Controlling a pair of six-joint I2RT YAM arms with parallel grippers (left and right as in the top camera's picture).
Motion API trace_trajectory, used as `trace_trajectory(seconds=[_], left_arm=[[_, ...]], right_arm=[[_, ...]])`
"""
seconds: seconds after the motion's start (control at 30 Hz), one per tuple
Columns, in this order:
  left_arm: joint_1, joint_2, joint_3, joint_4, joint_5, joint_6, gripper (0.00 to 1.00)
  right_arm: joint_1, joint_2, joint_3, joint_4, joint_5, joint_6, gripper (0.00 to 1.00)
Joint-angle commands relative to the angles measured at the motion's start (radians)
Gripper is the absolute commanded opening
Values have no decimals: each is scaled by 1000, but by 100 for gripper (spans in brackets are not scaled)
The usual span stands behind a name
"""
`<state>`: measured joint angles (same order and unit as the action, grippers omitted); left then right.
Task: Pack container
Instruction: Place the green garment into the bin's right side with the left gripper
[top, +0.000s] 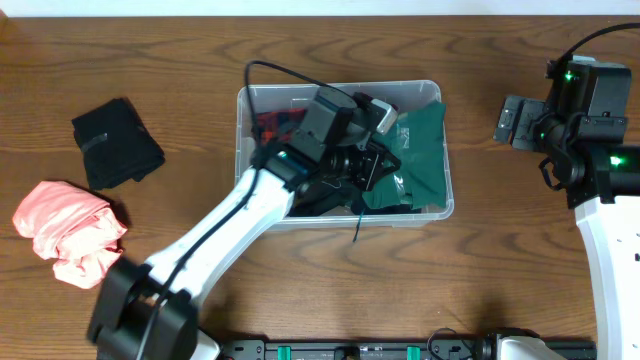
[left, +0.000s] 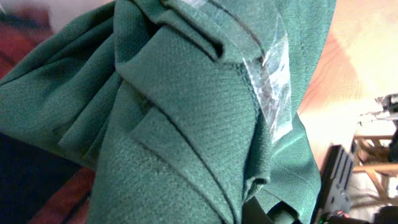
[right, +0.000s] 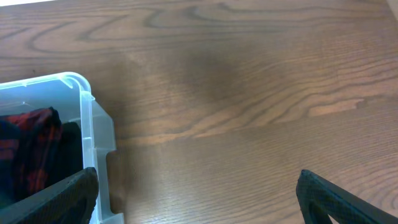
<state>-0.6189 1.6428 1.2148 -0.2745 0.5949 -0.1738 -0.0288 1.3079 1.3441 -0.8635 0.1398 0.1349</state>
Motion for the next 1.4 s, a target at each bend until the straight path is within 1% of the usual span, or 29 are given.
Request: trace_trajectory(seconds=[0.0,0.13,0.27,0.3,0.33,0.37,0.43,0.47,0.5,0.57,0.63,0.7,0.77,0.87,0.97,1.0,1.07,1.1,1.13,1.17,1.2,1.37], left_arm=[[-1,84,29,17,49,25,6],[-1,168,29,30,50,36,6],[-5,197,29,11,58,41,8],[-6,199,29,-4,57,54,14],[-7,199,29,-21,57,66,25],[-9,199,29,-39,56,70,33],[-9,199,29,-74,56,71,40],[-9,199,29,-88,56,77,47],[-9,198,29,-101,56,77,59],[-5,185,29,-125,56,77,77],[2,151,40,-168,40,94,98],[7,97,61,-227,-29,103,98],[11,23,82,-266,-128,103,98],[12,-107,89,-255,-249,101,98],[12,-198,89,-229,-291,98,98],[11,-213,89,-225,-290,98,100],[11,-221,89,-222,-290,99,72],[10,-217,88,-217,-290,99,46],[5,-206,87,-207,-290,99,25],[-2,-192,87,-195,-290,99,14],[-10,-174,87,-179,-290,99,9],[-68,-40,87,-66,-290,99,7]], right_arm=[[-6,-2,-3,-1,14,18,99],[-6,-2,-4,-1,14,18,99],[-6,-2,-5,-1,14,18,99],[-6,-2,-5,-1,14,18,99],[-6,-2,-5,-1,14,18,99],[-6,-2,-5,-2,14,18,99],[-6,-2,-5,-2,14,18,99],[-6,-2,-5,-2,14,18,99],[-6,-2,-5,-2,14,18,99],[-6,-2,-5,-2,14,18,99],[-6,-2,-5,-2,14,18,99],[-6,-2,-5,-2,14,18,99],[-6,-2,-5,-1,14,18,99],[-6,1,-5,-1,13,18,99],[-6,2,-6,-1,10,18,99],[-6,2,-6,-1,10,18,99],[-6,2,-6,-1,10,18,99],[-6,2,-6,-1,10,18,99],[-6,2,-6,-1,10,18,99],[-6,2,-6,-1,10,18,99],[-6,2,-6,-1,10,18,99],[-6,2,-6,-2,10,18,99]])
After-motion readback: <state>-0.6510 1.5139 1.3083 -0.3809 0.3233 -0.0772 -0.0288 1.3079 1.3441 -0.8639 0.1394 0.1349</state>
